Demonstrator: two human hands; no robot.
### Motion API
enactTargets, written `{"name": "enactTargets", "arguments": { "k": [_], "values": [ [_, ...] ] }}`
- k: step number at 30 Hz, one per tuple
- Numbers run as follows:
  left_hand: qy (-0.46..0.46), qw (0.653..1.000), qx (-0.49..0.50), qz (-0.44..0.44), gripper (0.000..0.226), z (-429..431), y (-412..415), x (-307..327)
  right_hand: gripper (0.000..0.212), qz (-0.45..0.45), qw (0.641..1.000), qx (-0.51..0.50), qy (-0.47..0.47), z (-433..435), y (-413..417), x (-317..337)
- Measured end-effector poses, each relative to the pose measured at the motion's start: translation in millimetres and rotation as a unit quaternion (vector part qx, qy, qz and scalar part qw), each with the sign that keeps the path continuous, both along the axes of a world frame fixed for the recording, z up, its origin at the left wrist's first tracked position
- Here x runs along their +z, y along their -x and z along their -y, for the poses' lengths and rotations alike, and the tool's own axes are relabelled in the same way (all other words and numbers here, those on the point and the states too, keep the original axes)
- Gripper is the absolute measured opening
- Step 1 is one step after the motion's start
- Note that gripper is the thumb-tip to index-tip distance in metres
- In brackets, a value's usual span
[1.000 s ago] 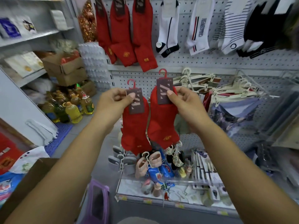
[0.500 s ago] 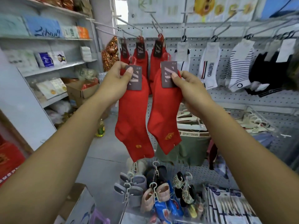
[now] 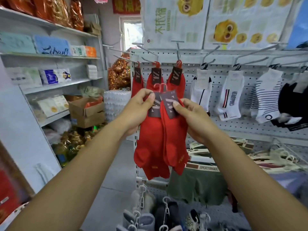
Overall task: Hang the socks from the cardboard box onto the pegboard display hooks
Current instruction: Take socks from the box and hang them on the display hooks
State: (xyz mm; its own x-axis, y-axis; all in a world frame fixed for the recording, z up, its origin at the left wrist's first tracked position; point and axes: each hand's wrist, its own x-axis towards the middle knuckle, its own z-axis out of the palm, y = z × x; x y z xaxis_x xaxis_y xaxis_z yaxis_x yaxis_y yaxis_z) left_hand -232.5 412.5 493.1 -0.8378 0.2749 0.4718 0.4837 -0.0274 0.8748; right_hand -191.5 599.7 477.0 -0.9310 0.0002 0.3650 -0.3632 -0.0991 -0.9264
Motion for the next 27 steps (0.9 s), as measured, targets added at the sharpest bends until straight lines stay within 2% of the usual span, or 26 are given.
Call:
{"name": "enactTargets", "arguments": {
  "k": [5,7,9,12,17,19,23,27],
  "values": [
    [-0.048,0.990,-0.091,0.092,0.018,0.7,40.5,-1.9,0.025,-0.007,0.996,-0.094,-0.009,3.4,33.5,5.5],
    [-0.076,0.976,-0.146,0.144,0.033,1.6,53.3,-5.7,0.027,-0.003,0.993,-0.110,0.041,4.0,46.0,10.8],
    [-0.030,0.963,-0.200,0.181,0.048,4.5,65.0,-19.9,0.027,0.000,0.986,-0.138,0.099,1.1,57.3,14.5],
    [0.093,0.942,-0.264,0.184,0.035,10.9,78.9,-46.0,0.017,0.003,0.970,-0.210,0.124,-7.5,71.2,11.1],
    [0.196,0.903,-0.331,0.188,0.043,26.8,104.4,-60.3,0.016,0.031,0.935,-0.328,0.130,-20.3,85.8,-14.1],
    [0.207,0.888,-0.363,0.191,0.039,33.1,112.3,-63.8,0.012,0.048,0.928,-0.346,0.134,-21.0,88.6,-23.9],
    [0.184,0.873,-0.404,0.202,0.033,41.4,125.5,-70.1,0.024,0.060,0.919,-0.359,0.151,-17.6,92.8,-36.1],
    [0.188,0.863,-0.421,0.207,0.035,46.4,138.0,-72.7,0.008,0.054,0.927,-0.336,0.156,-9.6,94.5,-41.0]
  ]
}}
